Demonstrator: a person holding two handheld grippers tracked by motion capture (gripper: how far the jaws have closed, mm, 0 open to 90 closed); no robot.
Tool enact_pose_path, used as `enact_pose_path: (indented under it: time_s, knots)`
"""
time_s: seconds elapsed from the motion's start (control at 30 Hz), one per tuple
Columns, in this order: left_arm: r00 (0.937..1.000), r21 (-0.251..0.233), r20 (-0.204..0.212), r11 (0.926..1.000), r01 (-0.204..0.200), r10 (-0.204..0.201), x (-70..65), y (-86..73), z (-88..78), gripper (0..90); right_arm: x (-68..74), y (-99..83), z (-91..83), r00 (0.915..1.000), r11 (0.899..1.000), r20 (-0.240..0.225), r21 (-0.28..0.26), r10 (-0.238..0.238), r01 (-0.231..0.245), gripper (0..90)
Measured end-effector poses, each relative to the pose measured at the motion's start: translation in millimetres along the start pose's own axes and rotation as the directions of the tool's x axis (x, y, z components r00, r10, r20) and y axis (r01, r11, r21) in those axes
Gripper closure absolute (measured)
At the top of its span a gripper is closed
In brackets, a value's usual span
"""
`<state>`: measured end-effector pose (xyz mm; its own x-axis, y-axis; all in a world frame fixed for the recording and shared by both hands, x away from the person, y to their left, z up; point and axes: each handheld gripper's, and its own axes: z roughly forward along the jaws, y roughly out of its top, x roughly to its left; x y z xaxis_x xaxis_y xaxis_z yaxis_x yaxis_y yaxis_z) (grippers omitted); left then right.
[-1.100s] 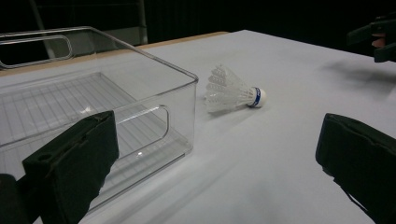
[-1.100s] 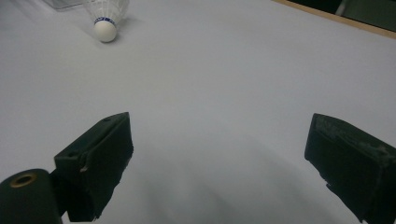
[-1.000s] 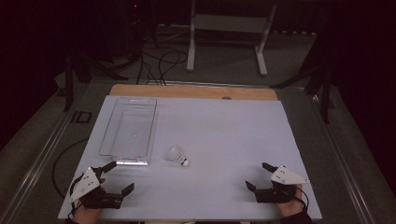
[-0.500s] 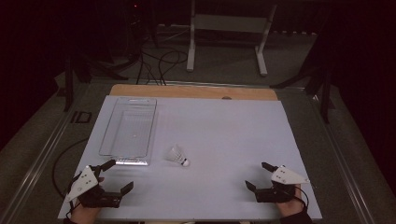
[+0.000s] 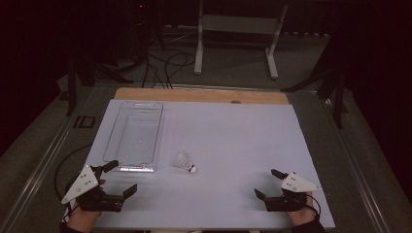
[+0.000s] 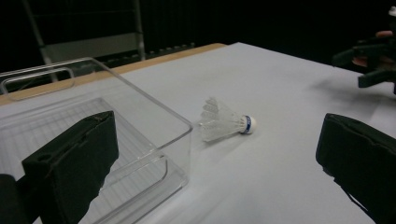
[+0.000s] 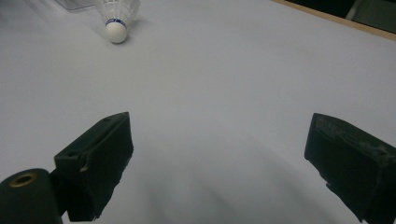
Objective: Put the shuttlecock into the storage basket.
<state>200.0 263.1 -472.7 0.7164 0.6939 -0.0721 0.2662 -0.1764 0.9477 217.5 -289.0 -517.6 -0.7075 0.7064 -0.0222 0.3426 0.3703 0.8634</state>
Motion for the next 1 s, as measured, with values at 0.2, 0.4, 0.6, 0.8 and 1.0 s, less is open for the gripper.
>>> enact_pose_path:
  time_s: [0.2, 0.4, 0.6, 0.8, 1.0]
  knots:
    - [0.9987, 0.065, 0.038, 0.9972, -0.036, 0.033, -4.0, 11.4, 4.7, 0.1, -0.1, -0.2, 0.3, 0.9999, 1.0, -0.009, -0.001, 0.005, -0.005, 7.6]
    - [0.9952, 0.131, 0.091, 0.9901, -0.049, 0.037, -6.9, 17.1, 12.2, 0.1, 0.2, -0.1, 0.1, 0.9999, 1.0, -0.014, -0.001, 0.004, -0.004, 7.6]
    - [0.9885, 0.204, 0.144, 0.9762, -0.074, 0.045, -10.8, 24.6, 20.8, 0.1, 1.5, 0.4, 0.8, 0.9999, 1.0, -0.013, 0.001, -0.008, 0.008, 7.6]
    - [0.9832, 0.296, 0.17, 0.948, -0.116, 0.067, -15.5, 30.6, 30.2, 0.1, 1.3, 0.1, 0.8, 0.9998, 1.0, -0.018, 0.002, -0.007, 0.007, 7.6]
    - [0.979, 0.36, 0.188, 0.9218, -0.144, 0.079, -16.8, 31.9, 38.9, 0.1, 1.7, -0.1, 1.2, 0.9997, 1.0, -0.025, 0.009, -0.008, 0.008, 7.6]
